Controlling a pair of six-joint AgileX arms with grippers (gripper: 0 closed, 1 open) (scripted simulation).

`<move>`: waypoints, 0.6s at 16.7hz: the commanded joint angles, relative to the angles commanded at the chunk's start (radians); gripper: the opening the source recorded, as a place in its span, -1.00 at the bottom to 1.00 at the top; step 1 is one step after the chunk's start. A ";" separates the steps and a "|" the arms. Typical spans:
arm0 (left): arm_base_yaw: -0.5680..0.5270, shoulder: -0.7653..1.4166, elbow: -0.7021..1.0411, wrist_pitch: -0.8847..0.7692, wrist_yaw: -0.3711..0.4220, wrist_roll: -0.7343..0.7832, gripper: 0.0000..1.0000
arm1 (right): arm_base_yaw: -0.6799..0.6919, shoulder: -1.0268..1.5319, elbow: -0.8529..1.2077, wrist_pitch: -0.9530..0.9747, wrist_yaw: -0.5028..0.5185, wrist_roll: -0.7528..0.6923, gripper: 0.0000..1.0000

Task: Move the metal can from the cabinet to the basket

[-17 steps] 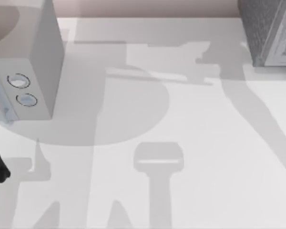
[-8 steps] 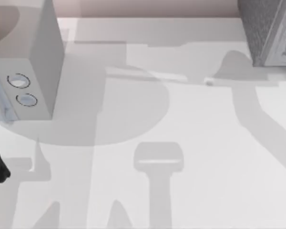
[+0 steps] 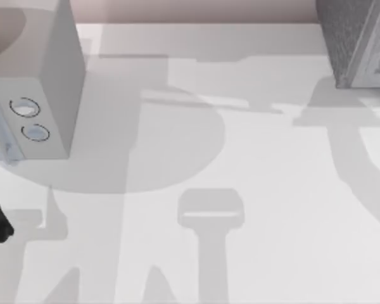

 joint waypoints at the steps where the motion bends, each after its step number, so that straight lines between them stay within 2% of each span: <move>1: 0.000 0.000 0.000 0.000 0.000 0.000 1.00 | -0.023 -0.053 -0.081 0.028 -0.026 -0.001 -1.00; 4: 0.000 0.000 0.000 0.000 0.000 0.000 1.00 | -0.104 -0.233 -0.384 0.122 -0.112 -0.006 -1.00; 10: 0.000 0.000 0.000 0.000 0.000 0.000 1.00 | -0.300 -0.621 -1.131 0.345 -0.304 -0.004 -1.00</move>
